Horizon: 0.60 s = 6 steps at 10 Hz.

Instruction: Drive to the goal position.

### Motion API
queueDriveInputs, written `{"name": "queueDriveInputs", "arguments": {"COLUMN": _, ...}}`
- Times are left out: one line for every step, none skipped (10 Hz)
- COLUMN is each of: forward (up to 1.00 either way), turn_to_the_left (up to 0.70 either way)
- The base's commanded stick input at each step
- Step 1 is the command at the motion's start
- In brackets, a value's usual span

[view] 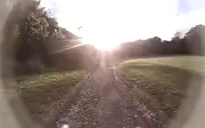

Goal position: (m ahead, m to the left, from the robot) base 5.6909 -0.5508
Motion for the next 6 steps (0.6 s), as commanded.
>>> {"name": "queueDriveInputs", "arguments": {"forward": 0.50, "turn_to_the_left": 0.00}}
{"name": "queueDriveInputs", "arguments": {"forward": 0.50, "turn_to_the_left": 0.00}}
{"name": "queueDriveInputs", "arguments": {"forward": 0.50, "turn_to_the_left": 0.00}}
{"name": "queueDriveInputs", "arguments": {"forward": 0.50, "turn_to_the_left": 0.00}}
{"name": "queueDriveInputs", "arguments": {"forward": 0.50, "turn_to_the_left": 0.00}}
{"name": "queueDriveInputs", "arguments": {"forward": 0.50, "turn_to_the_left": 0.00}}
